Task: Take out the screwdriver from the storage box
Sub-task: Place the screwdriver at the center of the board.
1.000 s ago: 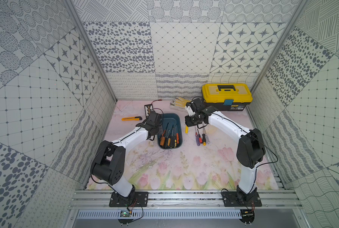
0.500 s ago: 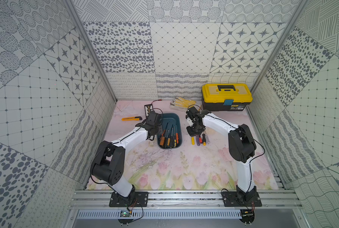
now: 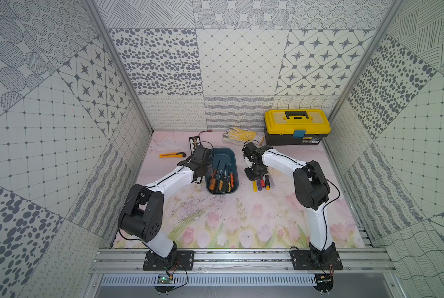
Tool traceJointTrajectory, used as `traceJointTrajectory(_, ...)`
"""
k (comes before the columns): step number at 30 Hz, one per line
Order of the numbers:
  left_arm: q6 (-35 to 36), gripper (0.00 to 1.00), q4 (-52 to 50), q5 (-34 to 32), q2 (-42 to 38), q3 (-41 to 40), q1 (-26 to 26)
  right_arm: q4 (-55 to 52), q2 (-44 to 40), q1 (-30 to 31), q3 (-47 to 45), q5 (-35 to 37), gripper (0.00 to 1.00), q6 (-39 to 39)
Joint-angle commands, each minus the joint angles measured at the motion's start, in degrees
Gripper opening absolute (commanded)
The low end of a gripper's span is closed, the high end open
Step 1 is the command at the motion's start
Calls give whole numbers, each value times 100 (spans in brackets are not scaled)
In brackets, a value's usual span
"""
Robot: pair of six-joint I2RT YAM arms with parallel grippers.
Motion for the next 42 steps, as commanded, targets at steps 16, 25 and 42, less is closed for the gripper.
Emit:
traceJointTrajectory(16, -32, 0, 220, -112, -17, 154, 31, 14, 295, -28, 301, 287, 20, 40)
traceJointTrajectory(25, -67, 0, 233, -95, -20, 151, 31, 12, 244, -32, 323, 307, 25, 98)
traceJointTrajectory(42, -142, 0, 317, -25, -21, 74, 24, 105, -275, -31, 454, 355, 31, 143)
